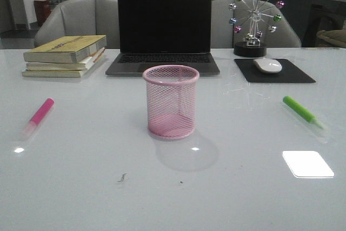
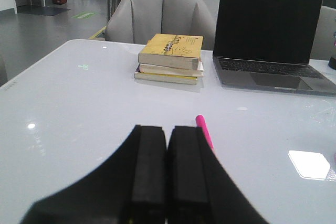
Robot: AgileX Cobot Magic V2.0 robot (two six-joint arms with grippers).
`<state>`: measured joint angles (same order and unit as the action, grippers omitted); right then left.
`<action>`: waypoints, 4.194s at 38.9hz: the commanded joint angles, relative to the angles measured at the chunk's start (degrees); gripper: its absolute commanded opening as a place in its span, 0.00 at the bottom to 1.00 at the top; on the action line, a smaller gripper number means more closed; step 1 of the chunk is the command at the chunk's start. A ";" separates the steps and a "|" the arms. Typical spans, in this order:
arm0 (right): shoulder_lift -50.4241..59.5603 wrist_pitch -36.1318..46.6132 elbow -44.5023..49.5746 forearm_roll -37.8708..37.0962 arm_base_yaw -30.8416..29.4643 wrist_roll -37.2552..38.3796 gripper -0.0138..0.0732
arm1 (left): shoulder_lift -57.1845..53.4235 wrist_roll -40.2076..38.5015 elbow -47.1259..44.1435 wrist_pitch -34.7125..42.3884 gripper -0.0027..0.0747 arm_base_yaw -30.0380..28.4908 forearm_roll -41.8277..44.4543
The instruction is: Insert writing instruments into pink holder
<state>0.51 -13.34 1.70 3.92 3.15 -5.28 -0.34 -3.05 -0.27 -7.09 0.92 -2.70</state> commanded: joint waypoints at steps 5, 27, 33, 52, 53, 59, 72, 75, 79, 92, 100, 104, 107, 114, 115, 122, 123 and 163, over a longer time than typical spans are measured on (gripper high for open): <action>1.14 4.73 0.06 -0.45 -0.31 -0.27 0.23 | -1.12 -0.39 -0.23 4.86 0.15 -0.03 -0.54; 1.14 11.18 0.06 -2.18 -0.31 -0.32 0.23 | -1.12 -0.39 -0.23 7.09 0.15 -0.03 -0.54; 1.14 16.68 0.06 -2.18 -0.31 -0.32 0.23 | -1.12 -0.39 -0.23 10.27 0.15 -0.03 -0.54; 1.14 31.81 -9.34 -2.13 -0.25 4.22 0.23 | -1.09 -0.60 9.37 27.89 0.15 -0.03 4.38; 1.02 29.96 -10.93 -2.13 -0.25 4.22 0.23 | -0.98 -0.60 10.63 26.67 0.15 -0.03 5.69; -1.31 16.35 -21.10 -2.13 -0.25 4.22 0.23 | 0.83 -0.60 18.05 21.11 0.15 -0.03 7.73; -16.04 6.53 -33.30 -2.13 -0.25 4.22 0.23 | 15.73 -0.60 30.72 13.31 0.15 -0.03 7.73; -19.26 6.03 -34.62 -2.13 -0.25 4.22 0.23 | 19.76 -0.60 32.09 11.18 0.15 -0.03 7.73; -23.07 5.25 -35.09 -2.13 -0.25 4.22 0.23 | 24.66 -0.60 33.43 7.91 0.15 -0.03 7.73; -32.20 -0.82 -35.09 -2.18 -0.25 4.22 0.24 | 33.65 -0.60 33.45 7.84 0.15 -0.03 7.64; -33.68 -2.74 -35.09 -2.18 -0.25 4.22 0.58 | 35.30 -0.60 33.45 7.84 0.40 -0.03 7.64; -33.68 -2.68 -35.09 -2.18 -0.25 4.22 0.70 | 35.43 -0.60 33.45 7.84 0.60 -0.03 7.33; -33.68 -2.16 -35.09 -2.18 -0.25 4.22 0.71 | 35.43 -0.60 33.45 7.96 0.61 -0.03 7.33; -33.73 -2.70 -34.97 -2.12 -0.25 4.22 0.71 | 35.43 -0.60 32.95 7.86 0.61 -0.03 7.22; -33.88 -2.46 -34.90 -2.12 -0.25 4.22 0.71 | 35.43 -0.60 32.85 7.86 0.61 -0.03 7.22; -38.07 -5.58 -35.11 -1.05 -0.04 4.22 0.71 | 35.43 -0.60 32.85 7.75 0.61 -0.03 5.08; -39.36 -6.53 -35.30 -0.61 -0.04 4.22 0.71 | 35.43 -0.60 32.85 7.75 0.61 -0.03 4.46; -99.46 -29.97 -78.88 -0.28 -0.04 4.22 0.71 | 35.43 -0.60 32.85 7.68 0.61 -0.03 3.79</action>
<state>-98.49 -42.97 -72.62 3.70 3.15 -0.88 34.80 -3.14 30.80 -4.21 0.92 1.63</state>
